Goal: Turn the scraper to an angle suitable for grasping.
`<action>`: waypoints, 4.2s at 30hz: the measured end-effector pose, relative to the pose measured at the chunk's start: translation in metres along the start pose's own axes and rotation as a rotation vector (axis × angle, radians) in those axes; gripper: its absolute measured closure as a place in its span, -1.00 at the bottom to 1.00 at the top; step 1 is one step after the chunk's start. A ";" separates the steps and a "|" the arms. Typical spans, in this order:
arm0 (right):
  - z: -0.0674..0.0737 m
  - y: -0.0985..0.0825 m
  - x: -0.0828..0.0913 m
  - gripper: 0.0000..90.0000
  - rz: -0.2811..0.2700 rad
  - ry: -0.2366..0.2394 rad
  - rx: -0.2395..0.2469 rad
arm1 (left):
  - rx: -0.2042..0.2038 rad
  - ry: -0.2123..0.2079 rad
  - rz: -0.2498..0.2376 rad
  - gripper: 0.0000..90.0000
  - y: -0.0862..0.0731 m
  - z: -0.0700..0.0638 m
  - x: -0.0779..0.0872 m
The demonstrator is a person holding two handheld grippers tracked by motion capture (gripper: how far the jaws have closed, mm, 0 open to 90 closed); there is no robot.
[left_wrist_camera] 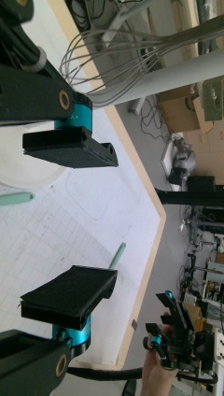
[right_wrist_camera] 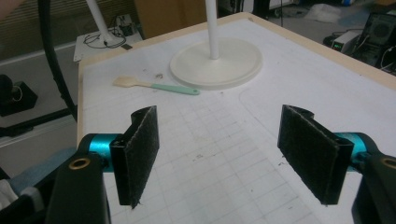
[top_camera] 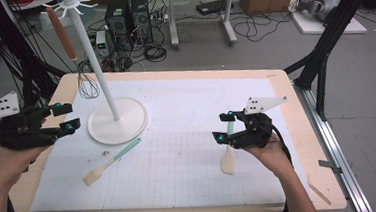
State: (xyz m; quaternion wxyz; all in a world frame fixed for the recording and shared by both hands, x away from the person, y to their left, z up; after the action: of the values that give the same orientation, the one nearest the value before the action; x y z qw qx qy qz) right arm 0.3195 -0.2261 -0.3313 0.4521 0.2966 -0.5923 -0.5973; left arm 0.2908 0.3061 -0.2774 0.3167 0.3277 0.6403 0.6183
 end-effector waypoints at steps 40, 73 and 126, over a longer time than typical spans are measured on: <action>-0.008 -0.039 0.011 0.27 0.050 -0.115 -0.026 | 0.016 0.027 0.020 -0.33 -0.062 -0.022 -0.016; -0.034 -0.074 0.012 0.98 0.173 -0.323 -0.102 | 0.045 -0.011 0.060 -0.34 -0.093 -0.026 -0.033; -0.099 -0.096 -0.028 0.99 0.339 -0.659 -0.284 | 0.041 -0.029 0.036 -0.35 -0.092 -0.025 -0.029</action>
State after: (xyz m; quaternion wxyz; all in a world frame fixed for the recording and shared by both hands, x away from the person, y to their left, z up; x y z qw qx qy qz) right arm 0.4007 -0.2554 -0.4417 0.3665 -0.0786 -0.6579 -0.6532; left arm 0.2845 0.2657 -0.3686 0.3080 0.3545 0.6424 0.6057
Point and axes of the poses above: each handheld gripper's, and its own axes: x roughly backward along the jaws, y roughly out of its top, z roughly to its left, the point moved 1 cm from there along -x, roughly forward along the jaws, and after that the axes turned 14 degrees about -z, right-handed, at the moved point
